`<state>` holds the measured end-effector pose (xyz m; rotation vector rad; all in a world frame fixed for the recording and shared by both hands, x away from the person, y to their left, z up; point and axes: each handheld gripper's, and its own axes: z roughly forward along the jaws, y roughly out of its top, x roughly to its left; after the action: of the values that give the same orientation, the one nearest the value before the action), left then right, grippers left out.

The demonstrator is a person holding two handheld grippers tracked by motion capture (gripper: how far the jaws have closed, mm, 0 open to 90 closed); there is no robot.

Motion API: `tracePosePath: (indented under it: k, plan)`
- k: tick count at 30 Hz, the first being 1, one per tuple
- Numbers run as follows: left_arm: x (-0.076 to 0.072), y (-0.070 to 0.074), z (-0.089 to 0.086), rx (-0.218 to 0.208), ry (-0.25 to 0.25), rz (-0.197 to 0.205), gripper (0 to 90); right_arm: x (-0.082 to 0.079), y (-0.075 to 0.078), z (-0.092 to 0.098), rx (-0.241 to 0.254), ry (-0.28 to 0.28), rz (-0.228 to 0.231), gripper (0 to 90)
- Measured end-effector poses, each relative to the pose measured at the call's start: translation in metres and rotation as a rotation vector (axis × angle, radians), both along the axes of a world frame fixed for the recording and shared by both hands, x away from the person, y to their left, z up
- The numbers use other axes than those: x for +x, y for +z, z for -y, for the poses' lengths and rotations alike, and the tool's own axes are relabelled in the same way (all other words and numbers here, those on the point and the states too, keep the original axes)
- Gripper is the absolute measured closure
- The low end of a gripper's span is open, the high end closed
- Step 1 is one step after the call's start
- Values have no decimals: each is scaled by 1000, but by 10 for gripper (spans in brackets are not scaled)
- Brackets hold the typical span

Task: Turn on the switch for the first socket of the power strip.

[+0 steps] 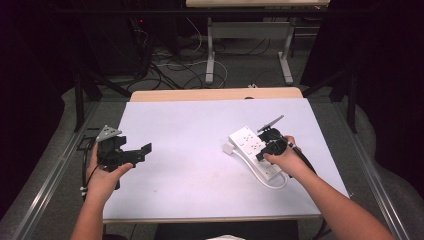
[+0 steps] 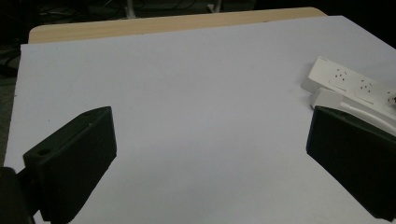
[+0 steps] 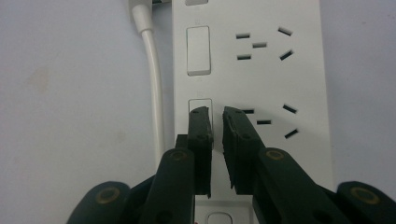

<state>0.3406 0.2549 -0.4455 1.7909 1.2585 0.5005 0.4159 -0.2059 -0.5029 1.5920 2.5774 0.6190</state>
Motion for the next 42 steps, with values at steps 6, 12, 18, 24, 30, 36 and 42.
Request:
tracePosePath:
  k: [6, 12, 18, 24, 30, 36, 42]
  plan:
    - [0, 0, 0, 7, -3, -6, 18, 0, -2, 0, 3, 3, -12, 821]
    - [0, -1, 0, 2, 0, -2, 18, 0, -2, -2, 16, 3, -18, 847]
    - [0, 0, 0, 7, -1, -8, 18, 1, -3, -1, 26, -1, -16, 847]
    - [0, -1, 0, 3, 1, -3, 18, 1, -4, -1, 38, -10, -8, 847]
    - [0, 0, 0, 10, -3, -10, 18, 1, -2, -1, 8, -1, -34, 851]
    - [0, 0, 0, 4, 0, -1, 18, 0, -5, 2, 51, -26, -11, 868]
    - [0, 0, 0, 8, -2, -5, 18, -1, -4, 4, 34, -20, -16, 892]
